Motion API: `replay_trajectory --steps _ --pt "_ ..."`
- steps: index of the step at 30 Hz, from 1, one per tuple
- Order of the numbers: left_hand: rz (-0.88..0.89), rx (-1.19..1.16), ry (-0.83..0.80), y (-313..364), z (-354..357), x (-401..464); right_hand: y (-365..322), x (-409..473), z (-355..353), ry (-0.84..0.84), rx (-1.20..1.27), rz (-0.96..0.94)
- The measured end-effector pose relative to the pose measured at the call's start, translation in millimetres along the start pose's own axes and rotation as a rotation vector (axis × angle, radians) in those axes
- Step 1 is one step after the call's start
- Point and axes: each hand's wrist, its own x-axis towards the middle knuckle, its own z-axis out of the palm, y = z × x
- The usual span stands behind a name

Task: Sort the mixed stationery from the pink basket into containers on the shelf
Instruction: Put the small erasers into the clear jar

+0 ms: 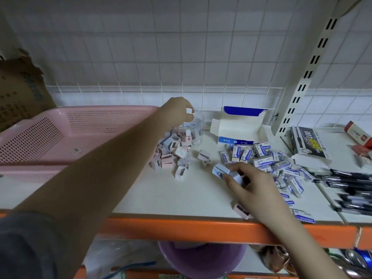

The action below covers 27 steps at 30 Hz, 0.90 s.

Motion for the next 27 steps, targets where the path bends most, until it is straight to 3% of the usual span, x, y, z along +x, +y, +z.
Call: replay_trajectory --steps 9,15,17,19,27 --pt "-0.034 -0.039 0.009 -17 12 17 1 3 -2 0.000 -0.020 0.002" --pt "-0.093 -0.051 0.232 1 -1 -19 -3 26 -5 0.019 -0.023 0.003" --pt "-0.042 -0.109 0.336 16 9 -52 -7 43 -7 0.039 -0.038 0.005" --pt "0.012 -0.131 0.332 28 30 -87 -13 63 -10 0.077 -0.044 -0.009" --pt "-0.206 0.320 0.384 -12 101 -110 -52 167 6 0.092 -0.042 -0.176"
